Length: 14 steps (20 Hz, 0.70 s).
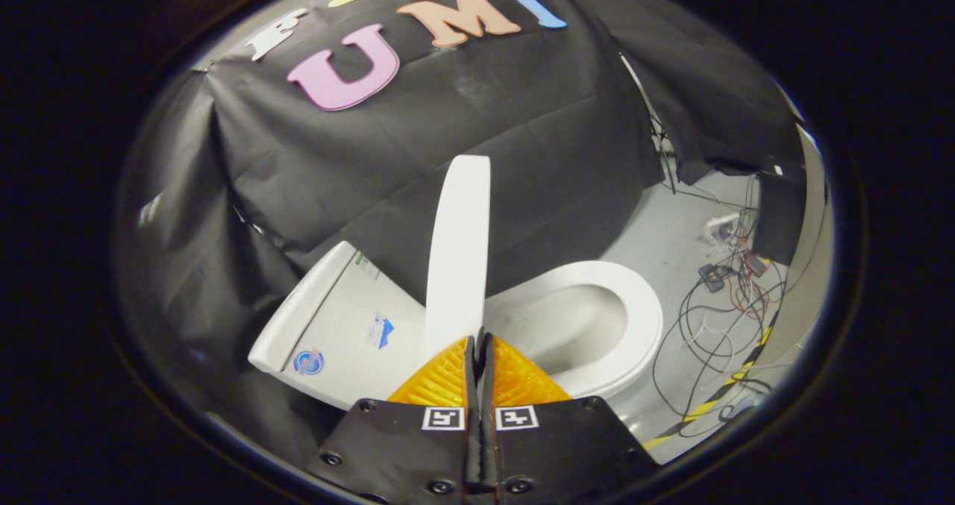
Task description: Open the toilet lid.
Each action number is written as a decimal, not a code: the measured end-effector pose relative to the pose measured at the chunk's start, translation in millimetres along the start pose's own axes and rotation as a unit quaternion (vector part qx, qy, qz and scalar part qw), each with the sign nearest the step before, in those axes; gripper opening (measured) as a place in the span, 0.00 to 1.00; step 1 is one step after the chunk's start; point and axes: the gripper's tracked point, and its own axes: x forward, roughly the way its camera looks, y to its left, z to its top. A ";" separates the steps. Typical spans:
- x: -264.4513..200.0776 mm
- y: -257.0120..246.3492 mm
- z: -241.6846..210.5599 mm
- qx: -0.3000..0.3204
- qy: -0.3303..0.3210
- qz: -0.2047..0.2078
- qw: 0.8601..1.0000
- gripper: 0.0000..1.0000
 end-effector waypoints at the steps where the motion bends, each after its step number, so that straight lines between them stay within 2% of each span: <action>1: -1.4 6.3 0.8 -0.007 -0.002 0.001 1.000 0.01; 14: -6.0 95.1 -5.6 -0.094 -0.018 0.028 0.995 0.01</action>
